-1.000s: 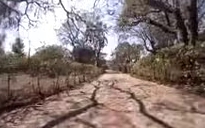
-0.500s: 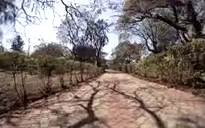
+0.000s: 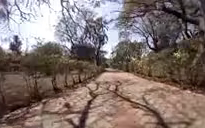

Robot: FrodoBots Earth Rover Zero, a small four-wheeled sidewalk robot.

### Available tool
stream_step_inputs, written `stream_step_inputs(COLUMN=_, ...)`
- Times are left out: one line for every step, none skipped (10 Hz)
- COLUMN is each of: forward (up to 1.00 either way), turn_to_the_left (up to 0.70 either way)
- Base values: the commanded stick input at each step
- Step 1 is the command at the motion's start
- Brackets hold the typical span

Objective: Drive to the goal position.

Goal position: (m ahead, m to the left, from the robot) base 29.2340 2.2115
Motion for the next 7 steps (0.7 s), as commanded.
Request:
stream_step_inputs(forward=1.0, turn_to_the_left=-0.36)
stream_step_inputs(forward=1.0, turn_to_the_left=-0.27)
stream_step_inputs(forward=1.0, turn_to_the_left=0.0)
stream_step_inputs(forward=1.0, turn_to_the_left=0.0)
stream_step_inputs(forward=1.0, turn_to_the_left=0.0)
stream_step_inputs(forward=1.0, turn_to_the_left=0.0)
stream_step_inputs(forward=1.0, turn_to_the_left=0.0)
